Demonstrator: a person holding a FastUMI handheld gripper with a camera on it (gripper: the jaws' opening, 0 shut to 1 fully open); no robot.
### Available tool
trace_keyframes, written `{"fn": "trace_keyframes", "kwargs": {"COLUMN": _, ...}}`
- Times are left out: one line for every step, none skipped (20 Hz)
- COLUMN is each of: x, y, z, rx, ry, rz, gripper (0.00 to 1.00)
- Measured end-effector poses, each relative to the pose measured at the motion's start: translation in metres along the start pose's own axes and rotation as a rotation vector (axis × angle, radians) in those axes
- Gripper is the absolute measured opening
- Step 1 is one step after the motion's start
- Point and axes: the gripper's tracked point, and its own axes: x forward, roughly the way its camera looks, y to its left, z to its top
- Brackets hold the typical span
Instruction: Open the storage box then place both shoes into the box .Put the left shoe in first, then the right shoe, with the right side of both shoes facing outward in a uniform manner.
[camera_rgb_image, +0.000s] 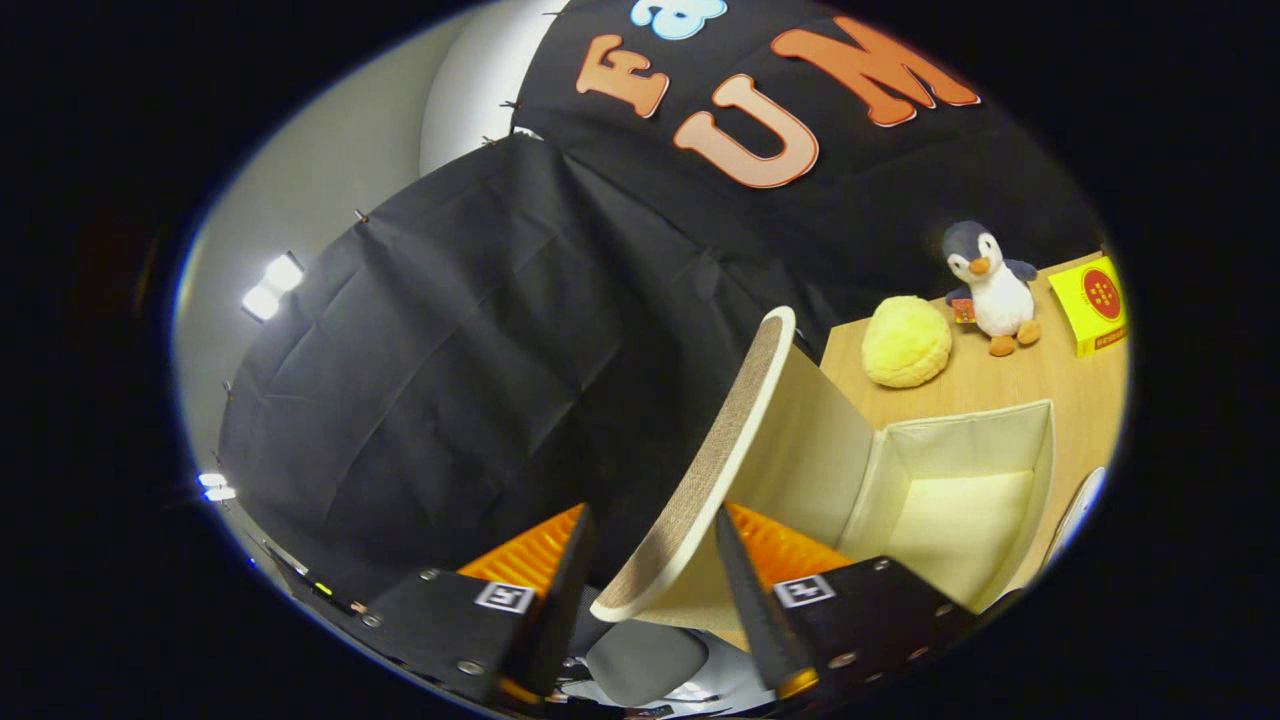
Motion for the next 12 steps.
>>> {"fn": "trace_keyframes", "kwargs": {"x": 0.003, "y": -0.005, "z": 0.0, "rx": -0.012, "ry": 0.002, "rz": -0.023, "gripper": 0.97}}
{"fn": "trace_keyframes", "kwargs": {"x": 0.005, "y": -0.012, "z": -0.003, "rx": -0.018, "ry": 0.003, "rz": -0.049, "gripper": 0.98}}
{"fn": "trace_keyframes", "kwargs": {"x": 0.003, "y": -0.018, "z": -0.003, "rx": -0.022, "ry": -0.004, "rz": -0.073, "gripper": 0.98}}
{"fn": "trace_keyframes", "kwargs": {"x": 0.0, "y": -0.025, "z": -0.001, "rx": -0.025, "ry": -0.017, "rz": -0.096, "gripper": 0.98}}
{"fn": "trace_keyframes", "kwargs": {"x": -0.003, "y": -0.031, "z": 0.0, "rx": -0.027, "ry": -0.03, "rz": -0.118, "gripper": 0.98}}
{"fn": "trace_keyframes", "kwargs": {"x": -0.008, "y": -0.04, "z": 0.004, "rx": -0.03, "ry": -0.045, "rz": -0.143, "gripper": 0.98}}
{"fn": "trace_keyframes", "kwargs": {"x": -0.016, "y": -0.049, "z": 0.007, "rx": -0.034, "ry": -0.063, "rz": -0.171, "gripper": 0.98}}
{"fn": "trace_keyframes", "kwargs": {"x": -0.023, "y": -0.06, "z": 0.011, "rx": -0.042, "ry": -0.08, "rz": -0.203, "gripper": 0.98}}
{"fn": "trace_keyframes", "kwargs": {"x": -0.031, "y": -0.071, "z": 0.013, "rx": -0.05, "ry": -0.096, "rz": -0.236, "gripper": 0.98}}
{"fn": "trace_keyframes", "kwargs": {"x": -0.04, "y": -0.083, "z": 0.016, "rx": -0.056, "ry": -0.111, "rz": -0.271, "gripper": 0.98}}
{"fn": "trace_keyframes", "kwargs": {"x": -0.05, "y": -0.097, "z": 0.017, "rx": -0.058, "ry": -0.122, "rz": -0.307, "gripper": 0.98}}
{"fn": "trace_keyframes", "kwargs": {"x": -0.06, "y": -0.111, "z": 0.018, "rx": -0.06, "ry": -0.132, "rz": -0.345, "gripper": 0.98}}
